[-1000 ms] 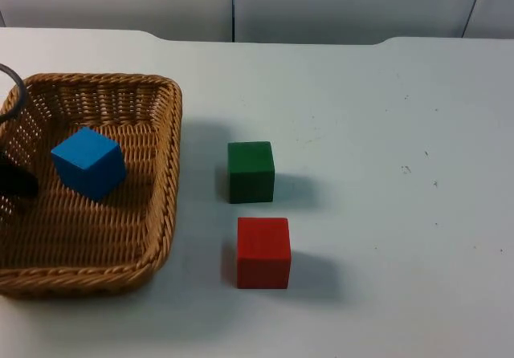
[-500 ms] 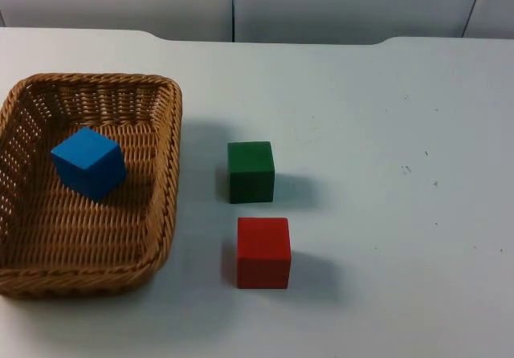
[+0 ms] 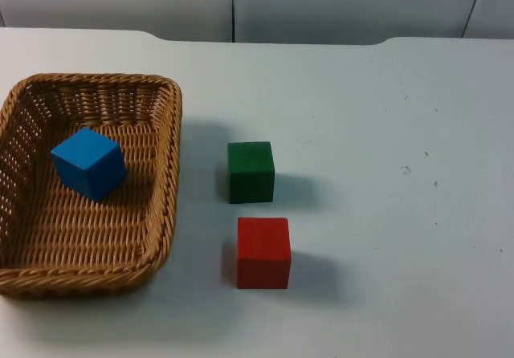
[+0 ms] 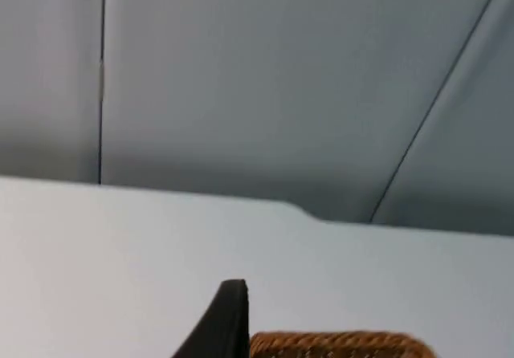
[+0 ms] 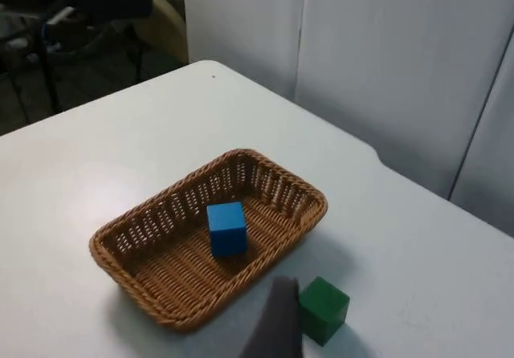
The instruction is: Pick up the basket with the left hand and place the blue cube into the basket with the right hand.
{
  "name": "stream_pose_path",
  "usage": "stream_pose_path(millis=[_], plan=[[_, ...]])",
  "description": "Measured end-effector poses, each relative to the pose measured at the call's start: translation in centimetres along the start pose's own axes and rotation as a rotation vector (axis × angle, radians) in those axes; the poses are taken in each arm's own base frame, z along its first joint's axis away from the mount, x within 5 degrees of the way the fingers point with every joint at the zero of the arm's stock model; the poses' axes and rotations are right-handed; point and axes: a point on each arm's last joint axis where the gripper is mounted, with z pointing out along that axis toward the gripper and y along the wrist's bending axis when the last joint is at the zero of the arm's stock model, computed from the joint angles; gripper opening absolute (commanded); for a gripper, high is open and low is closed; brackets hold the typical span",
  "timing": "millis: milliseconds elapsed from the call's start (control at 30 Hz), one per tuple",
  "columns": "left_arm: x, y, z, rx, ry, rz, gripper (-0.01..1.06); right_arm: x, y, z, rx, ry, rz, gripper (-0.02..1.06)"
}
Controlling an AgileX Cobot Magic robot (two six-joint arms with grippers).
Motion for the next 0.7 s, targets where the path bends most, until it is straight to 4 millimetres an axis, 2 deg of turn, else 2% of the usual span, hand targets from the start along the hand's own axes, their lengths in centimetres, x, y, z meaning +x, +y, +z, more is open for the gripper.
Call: stream_pose_path(millis=[133,167,267,300,433,700], plan=[[-1.3,-3.0,-5.1,0.050,-0.088,0.030,0.94,-0.3,-0.3,0.0,0.032,-0.036,-0.031,0.73],[-1.3,-3.0,-5.1,0.050,-0.088,0.030,0.94,-0.3,-0.3,0.0,0.032,-0.036,-0.031,0.73],[-1.0,-5.2,-9.2,0.075,-0.110,0.042,0.94,-0.4,-0.4,0.0,0.048,-0.045,-0.048,0.73],[-1.0,-5.2,-9.2,0.075,-0.110,0.042,0.94,-0.4,-0.4,0.0,0.048,-0.045,-0.048,0.73],[0.3,-6.9,-12.2,0.114,-0.063,0.072,0.94,-0.4,-0.5,0.0,0.056,-0.045,-0.056,0.73],[2.3,-7.6,-13.1,0.226,0.115,0.228,0.93,-0.4,-0.5,0.0,0.057,-0.038,-0.044,0.73]])
